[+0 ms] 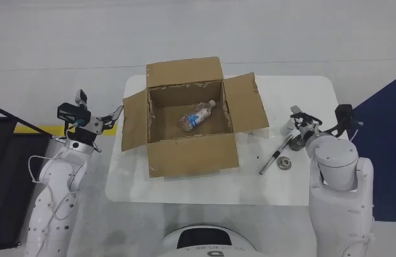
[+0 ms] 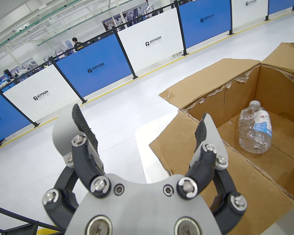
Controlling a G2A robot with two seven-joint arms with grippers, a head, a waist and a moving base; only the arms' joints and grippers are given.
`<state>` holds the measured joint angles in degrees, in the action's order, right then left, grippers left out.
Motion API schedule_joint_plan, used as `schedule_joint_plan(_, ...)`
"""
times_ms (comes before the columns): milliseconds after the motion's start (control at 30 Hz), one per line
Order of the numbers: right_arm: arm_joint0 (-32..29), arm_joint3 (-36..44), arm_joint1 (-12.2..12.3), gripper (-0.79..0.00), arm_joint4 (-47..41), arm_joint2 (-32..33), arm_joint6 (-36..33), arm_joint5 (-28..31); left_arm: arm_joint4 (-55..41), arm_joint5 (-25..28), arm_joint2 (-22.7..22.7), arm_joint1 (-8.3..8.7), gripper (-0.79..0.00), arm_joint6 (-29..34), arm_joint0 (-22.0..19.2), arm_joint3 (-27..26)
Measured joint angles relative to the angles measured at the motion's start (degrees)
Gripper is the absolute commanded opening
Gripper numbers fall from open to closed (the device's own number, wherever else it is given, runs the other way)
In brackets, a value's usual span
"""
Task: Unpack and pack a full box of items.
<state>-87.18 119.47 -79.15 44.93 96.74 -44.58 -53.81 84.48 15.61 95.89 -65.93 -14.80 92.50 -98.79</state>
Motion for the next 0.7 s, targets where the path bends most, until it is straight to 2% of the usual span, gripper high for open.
schedule_joint_plan(67, 2.2, -2.1, 0.3, 0.000, 2.1, -0.9, -0.9, -0.9, 0.0, 0.0, 0.0, 0.00, 0.000, 0.0, 0.0, 0.0)
schedule_joint_plan(267, 8.0, -10.2, 0.8, -0.151, 8.6, -3.8, -1.0, -4.2, 0.0, 0.0, 0.0, 0.00, 0.000, 0.0, 0.0, 0.0)
schedule_joint_plan(300, 8.7, -11.3, 0.9, -0.234, 9.3, -4.2, -1.3, -4.3, 0.0, 0.0, 0.0, 0.00, 0.000, 0.0, 0.0, 0.0)
schedule_joint_plan(367, 9.7, -13.7, 1.1, -0.311, 11.4, -4.8, -1.6, -4.2, 0.0, 0.0, 0.0, 0.00, 0.000, 0.0, 0.0, 0.0)
schedule_joint_plan(400, 10.0, -14.6, 1.1, -0.388, 12.0, -5.1, -1.7, -4.2, 0.0, 0.0, 0.0, 0.00, 0.000, 0.0, 0.0, 0.0)
schedule_joint_plan(567, 11.1, -17.7, 1.1, -0.416, 14.3, -6.3, -1.7, -4.2, 0.0, 0.0, 0.0, 0.00, 0.000, 0.0, 0.0, 0.0)
schedule_joint_plan(700, 11.7, -18.9, 0.9, -0.409, 15.7, -6.8, -1.7, -4.2, 0.0, 0.0, 0.0, 0.00, 0.000, 0.0, 0.0, 0.0)
